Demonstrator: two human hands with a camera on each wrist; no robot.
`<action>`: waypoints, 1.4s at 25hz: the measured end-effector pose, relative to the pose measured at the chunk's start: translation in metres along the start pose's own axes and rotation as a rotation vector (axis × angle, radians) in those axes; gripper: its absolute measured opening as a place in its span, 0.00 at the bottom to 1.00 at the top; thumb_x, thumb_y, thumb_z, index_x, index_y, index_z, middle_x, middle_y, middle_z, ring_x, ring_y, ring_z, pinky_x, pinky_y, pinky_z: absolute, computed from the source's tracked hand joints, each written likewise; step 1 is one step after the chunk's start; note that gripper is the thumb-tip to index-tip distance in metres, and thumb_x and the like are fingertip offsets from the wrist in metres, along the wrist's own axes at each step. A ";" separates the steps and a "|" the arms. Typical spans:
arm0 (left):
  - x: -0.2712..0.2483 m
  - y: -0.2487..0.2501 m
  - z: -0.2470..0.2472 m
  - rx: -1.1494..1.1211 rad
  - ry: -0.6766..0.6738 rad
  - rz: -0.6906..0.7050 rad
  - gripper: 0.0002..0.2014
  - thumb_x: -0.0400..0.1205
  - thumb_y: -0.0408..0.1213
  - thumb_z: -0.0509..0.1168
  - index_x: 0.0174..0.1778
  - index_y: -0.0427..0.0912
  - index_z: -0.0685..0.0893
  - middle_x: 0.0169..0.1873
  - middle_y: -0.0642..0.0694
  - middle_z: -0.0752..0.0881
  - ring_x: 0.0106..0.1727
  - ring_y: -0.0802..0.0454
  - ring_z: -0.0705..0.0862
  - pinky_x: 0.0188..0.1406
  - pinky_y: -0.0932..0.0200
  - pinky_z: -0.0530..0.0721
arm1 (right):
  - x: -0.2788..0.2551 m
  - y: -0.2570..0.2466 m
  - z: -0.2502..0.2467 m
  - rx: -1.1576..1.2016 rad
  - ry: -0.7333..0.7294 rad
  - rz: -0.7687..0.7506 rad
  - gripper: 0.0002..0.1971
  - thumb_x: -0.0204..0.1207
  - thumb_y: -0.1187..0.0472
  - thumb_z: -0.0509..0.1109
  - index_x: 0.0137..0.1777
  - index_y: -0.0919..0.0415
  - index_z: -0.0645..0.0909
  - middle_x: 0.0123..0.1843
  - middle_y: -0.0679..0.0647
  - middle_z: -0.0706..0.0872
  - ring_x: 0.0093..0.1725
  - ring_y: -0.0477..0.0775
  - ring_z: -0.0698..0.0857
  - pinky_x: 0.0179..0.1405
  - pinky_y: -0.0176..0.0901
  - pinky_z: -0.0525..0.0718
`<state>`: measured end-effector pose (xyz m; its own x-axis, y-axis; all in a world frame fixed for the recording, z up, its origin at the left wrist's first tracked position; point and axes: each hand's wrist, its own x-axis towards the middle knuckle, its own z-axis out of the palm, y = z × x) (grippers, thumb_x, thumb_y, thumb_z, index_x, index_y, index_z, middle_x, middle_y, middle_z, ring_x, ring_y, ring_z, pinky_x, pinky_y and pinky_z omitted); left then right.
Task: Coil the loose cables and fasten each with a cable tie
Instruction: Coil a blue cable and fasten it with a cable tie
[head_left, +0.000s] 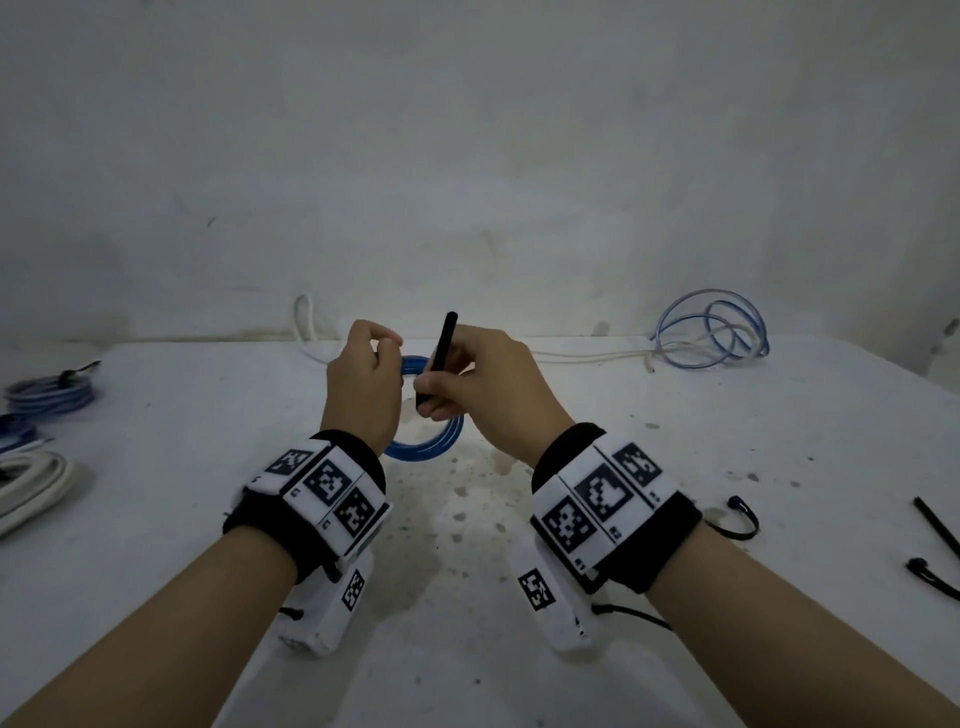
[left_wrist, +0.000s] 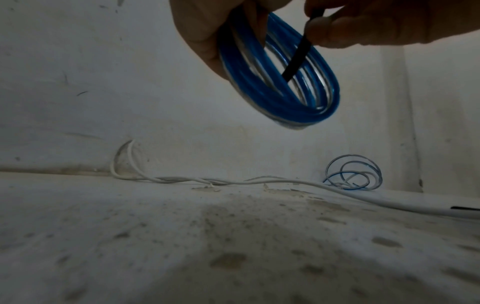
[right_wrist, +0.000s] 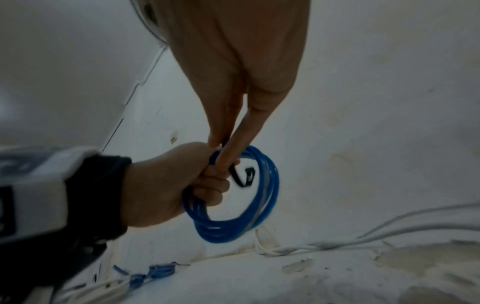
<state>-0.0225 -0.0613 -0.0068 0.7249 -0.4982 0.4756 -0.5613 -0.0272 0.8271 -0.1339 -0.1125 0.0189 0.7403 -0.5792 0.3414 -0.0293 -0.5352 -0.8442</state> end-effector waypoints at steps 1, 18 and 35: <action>0.000 -0.001 0.001 0.010 -0.005 -0.012 0.07 0.83 0.31 0.50 0.47 0.38 0.73 0.26 0.46 0.74 0.25 0.52 0.70 0.21 0.68 0.68 | 0.001 0.003 0.003 -0.056 0.058 -0.031 0.03 0.73 0.70 0.71 0.42 0.69 0.79 0.41 0.64 0.84 0.35 0.57 0.88 0.42 0.47 0.90; -0.004 -0.005 0.007 0.091 -0.225 0.100 0.12 0.85 0.37 0.50 0.40 0.41 0.75 0.27 0.50 0.79 0.32 0.51 0.77 0.38 0.51 0.76 | -0.005 0.011 0.000 -0.048 0.116 -0.160 0.16 0.74 0.65 0.71 0.53 0.53 0.67 0.34 0.56 0.87 0.27 0.46 0.82 0.36 0.37 0.83; -0.004 -0.004 0.007 0.150 -0.206 0.107 0.08 0.85 0.37 0.49 0.44 0.48 0.73 0.23 0.53 0.76 0.24 0.56 0.70 0.26 0.59 0.66 | -0.003 0.003 0.016 -0.467 0.111 -0.201 0.05 0.80 0.65 0.55 0.50 0.59 0.60 0.34 0.61 0.81 0.30 0.59 0.77 0.29 0.48 0.76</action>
<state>-0.0259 -0.0651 -0.0147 0.5707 -0.6706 0.4739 -0.6943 -0.0859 0.7146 -0.1252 -0.1024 0.0091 0.6871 -0.4847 0.5412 -0.2088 -0.8452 -0.4919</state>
